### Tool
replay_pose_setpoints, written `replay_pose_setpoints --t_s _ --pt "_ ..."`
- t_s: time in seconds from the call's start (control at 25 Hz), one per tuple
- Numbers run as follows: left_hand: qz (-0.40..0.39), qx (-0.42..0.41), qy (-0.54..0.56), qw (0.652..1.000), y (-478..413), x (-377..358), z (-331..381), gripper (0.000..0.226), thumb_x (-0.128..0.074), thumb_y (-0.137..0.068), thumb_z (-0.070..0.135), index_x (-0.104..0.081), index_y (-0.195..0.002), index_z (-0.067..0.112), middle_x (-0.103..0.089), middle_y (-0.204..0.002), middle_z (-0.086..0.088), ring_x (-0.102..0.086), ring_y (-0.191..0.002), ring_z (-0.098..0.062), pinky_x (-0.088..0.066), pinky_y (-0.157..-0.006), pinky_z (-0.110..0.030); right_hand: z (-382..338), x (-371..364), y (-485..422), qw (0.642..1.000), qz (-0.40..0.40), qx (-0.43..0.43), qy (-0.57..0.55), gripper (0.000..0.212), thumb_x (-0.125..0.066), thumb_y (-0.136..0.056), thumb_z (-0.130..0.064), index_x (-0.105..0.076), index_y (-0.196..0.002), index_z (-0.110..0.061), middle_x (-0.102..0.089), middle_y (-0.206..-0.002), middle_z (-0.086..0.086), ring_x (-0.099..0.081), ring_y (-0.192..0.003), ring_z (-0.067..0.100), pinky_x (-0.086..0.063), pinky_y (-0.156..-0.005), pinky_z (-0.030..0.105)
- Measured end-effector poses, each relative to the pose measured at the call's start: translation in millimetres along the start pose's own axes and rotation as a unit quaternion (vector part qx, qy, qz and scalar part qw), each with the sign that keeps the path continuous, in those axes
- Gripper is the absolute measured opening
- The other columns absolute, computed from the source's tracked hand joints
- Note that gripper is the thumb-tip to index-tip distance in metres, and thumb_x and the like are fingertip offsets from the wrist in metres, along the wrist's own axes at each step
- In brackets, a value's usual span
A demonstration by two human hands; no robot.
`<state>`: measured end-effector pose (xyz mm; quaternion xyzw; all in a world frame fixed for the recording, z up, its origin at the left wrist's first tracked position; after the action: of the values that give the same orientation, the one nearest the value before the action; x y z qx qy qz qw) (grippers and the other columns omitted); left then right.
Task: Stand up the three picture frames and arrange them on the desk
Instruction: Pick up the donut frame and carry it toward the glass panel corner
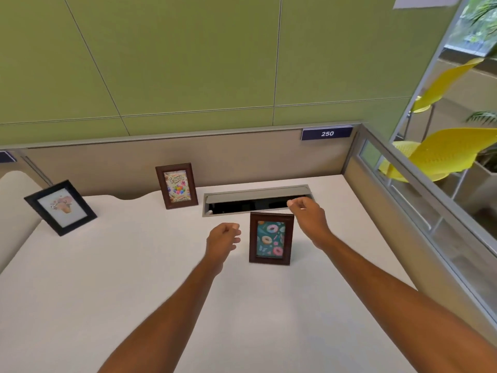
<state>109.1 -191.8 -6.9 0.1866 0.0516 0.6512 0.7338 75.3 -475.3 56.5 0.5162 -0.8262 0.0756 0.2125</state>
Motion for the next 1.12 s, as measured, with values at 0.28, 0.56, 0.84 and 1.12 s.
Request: replay_pose_setpoints --t_s 0.28,0.56,0.84,1.12 --pt "-0.079 0.061 -0.021 0.995 -24 -41 -12 0.047 -0.049 -0.112 0.051 -0.064 -0.137 0.014 -0.069 -0.137 -0.007 -0.064 -0.128 -0.030 -0.051 -0.114 -0.053 76 -21 2 0.978 -0.056 -0.180 -0.084 0.068 -0.042 -0.109 -0.065 -0.062 -0.140 -0.008 -0.070 -0.135 0.013 -0.066 -0.127 0.035 -0.051 -0.111 0.051" --pt "-0.143 0.088 -0.020 0.986 -48 -59 -27 0.068 -0.036 -0.105 0.074 -0.066 -0.137 0.023 -0.074 -0.129 0.001 -0.067 -0.120 -0.021 -0.044 -0.110 -0.052 96 -61 4 0.959 -0.097 -0.212 -0.162 0.077 -0.028 -0.106 -0.074 -0.066 -0.138 -0.015 -0.076 -0.128 0.011 -0.071 -0.122 0.032 -0.053 -0.114 0.053" --pt "-0.180 0.079 0.003 0.980 -61 -68 -42 0.060 -0.037 -0.101 0.079 -0.077 -0.114 0.036 -0.085 -0.104 0.016 -0.074 -0.112 -0.014 -0.053 -0.092 -0.038 101 -71 0 0.956 -0.076 -0.215 -0.187 0.062 -0.030 -0.103 -0.077 -0.070 -0.113 -0.032 -0.080 -0.111 -0.005 -0.074 -0.105 0.015 -0.056 -0.090 0.036" --pt "-0.148 0.091 0.044 0.984 -70 -80 -44 0.063 -0.039 -0.096 0.083 -0.080 -0.110 0.038 -0.085 -0.101 0.016 -0.075 -0.111 -0.018 -0.053 -0.087 -0.037 113 -65 -7 0.944 -0.080 -0.238 -0.214 0.057 -0.038 -0.102 -0.076 -0.072 -0.108 -0.031 -0.084 -0.103 -0.006 -0.077 -0.104 0.015 -0.059 -0.080 0.028"
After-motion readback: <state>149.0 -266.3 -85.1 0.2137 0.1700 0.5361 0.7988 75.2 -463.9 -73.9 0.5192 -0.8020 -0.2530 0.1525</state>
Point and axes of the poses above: each hand's wrist, its own y-axis away from the middle knuckle, its own x-axis out of the back of the hand, z = x × y, the point moved 8 cm from there along -y, towards the middle knuckle
